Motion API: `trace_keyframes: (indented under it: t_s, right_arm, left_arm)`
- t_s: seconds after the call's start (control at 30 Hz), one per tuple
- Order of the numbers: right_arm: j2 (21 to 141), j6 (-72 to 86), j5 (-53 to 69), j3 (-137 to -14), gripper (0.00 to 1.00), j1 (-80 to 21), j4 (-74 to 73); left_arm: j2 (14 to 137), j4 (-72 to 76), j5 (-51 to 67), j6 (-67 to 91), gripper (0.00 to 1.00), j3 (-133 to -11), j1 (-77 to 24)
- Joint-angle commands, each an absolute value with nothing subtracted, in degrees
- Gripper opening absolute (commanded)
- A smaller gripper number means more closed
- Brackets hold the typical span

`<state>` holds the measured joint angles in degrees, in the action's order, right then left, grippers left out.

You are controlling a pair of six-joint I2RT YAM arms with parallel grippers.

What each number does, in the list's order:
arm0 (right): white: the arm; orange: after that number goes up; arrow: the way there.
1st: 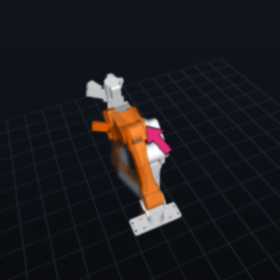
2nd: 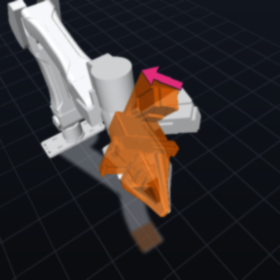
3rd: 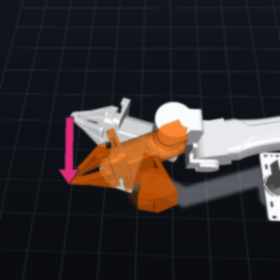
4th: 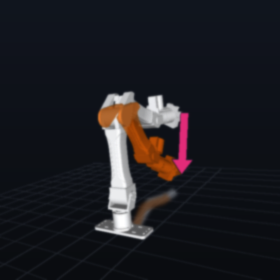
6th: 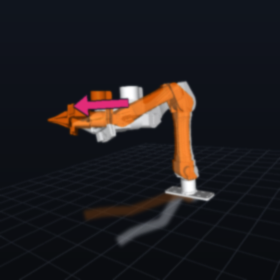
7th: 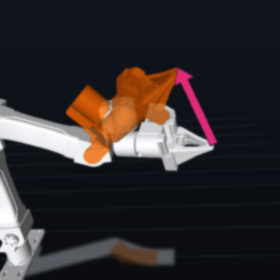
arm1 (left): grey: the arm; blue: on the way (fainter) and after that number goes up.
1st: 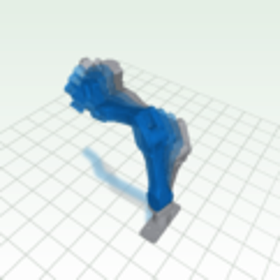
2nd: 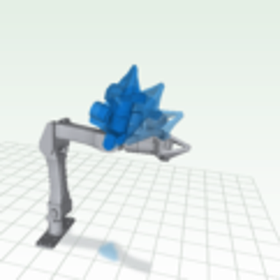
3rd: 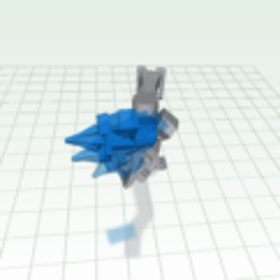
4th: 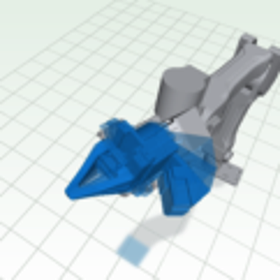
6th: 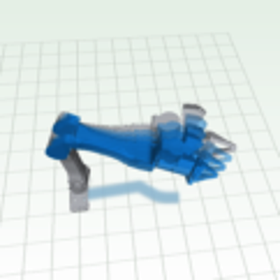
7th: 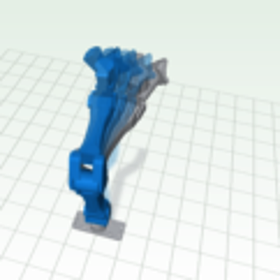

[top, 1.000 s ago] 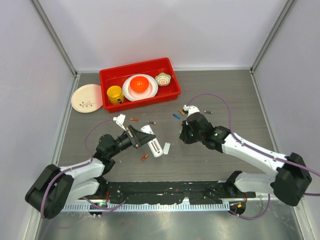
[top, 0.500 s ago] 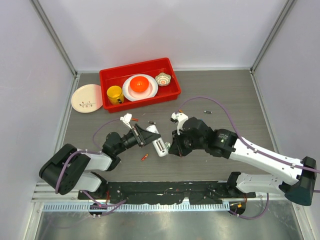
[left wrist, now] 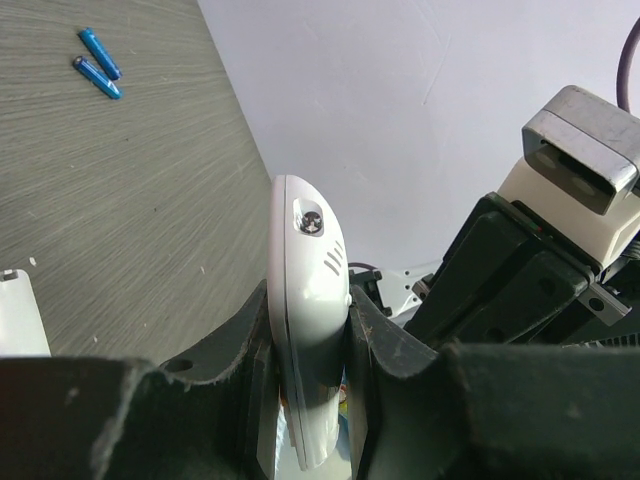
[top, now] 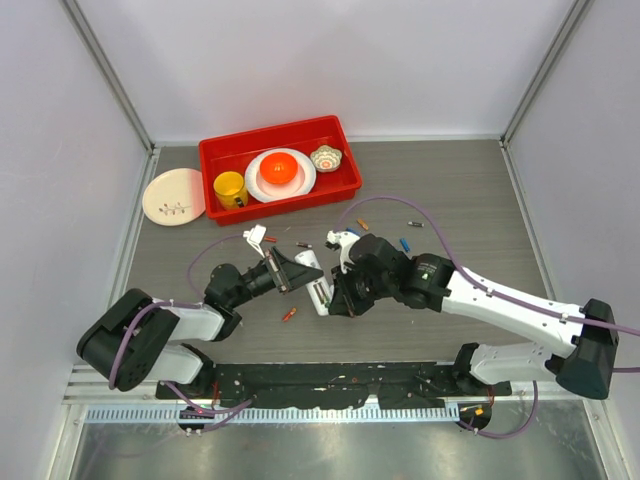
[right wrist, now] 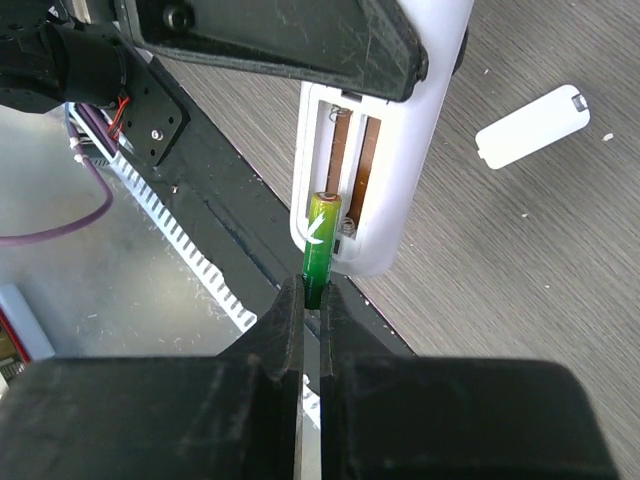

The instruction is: Load the batteries into the remote control

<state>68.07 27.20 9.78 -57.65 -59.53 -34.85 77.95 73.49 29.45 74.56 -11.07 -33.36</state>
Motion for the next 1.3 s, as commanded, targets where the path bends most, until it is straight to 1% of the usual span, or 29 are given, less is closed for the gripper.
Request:
trace_keyframes:
  t_s: [0.0, 0.8, 1.27]
  right_arm:
    - [69.08, 27.25, 10.11, -60.56, 0.01, -59.85, -32.87]
    - [73.91, 28.48, 7.21, -62.14, 0.01, -59.85, -29.97]
    - [75.41, 29.53, 8.61, -62.67, 0.01, -58.98, -30.32]
  left_arm:
    - [76.9, 88.59, 30.67, 73.92, 0.0, -12.48, -33.92]
    - [76.29, 88.51, 29.01, 74.09, 0.0, -12.13, -36.12]
    - [72.86, 88.59, 27.78, 75.23, 0.0, -12.13, -37.88]
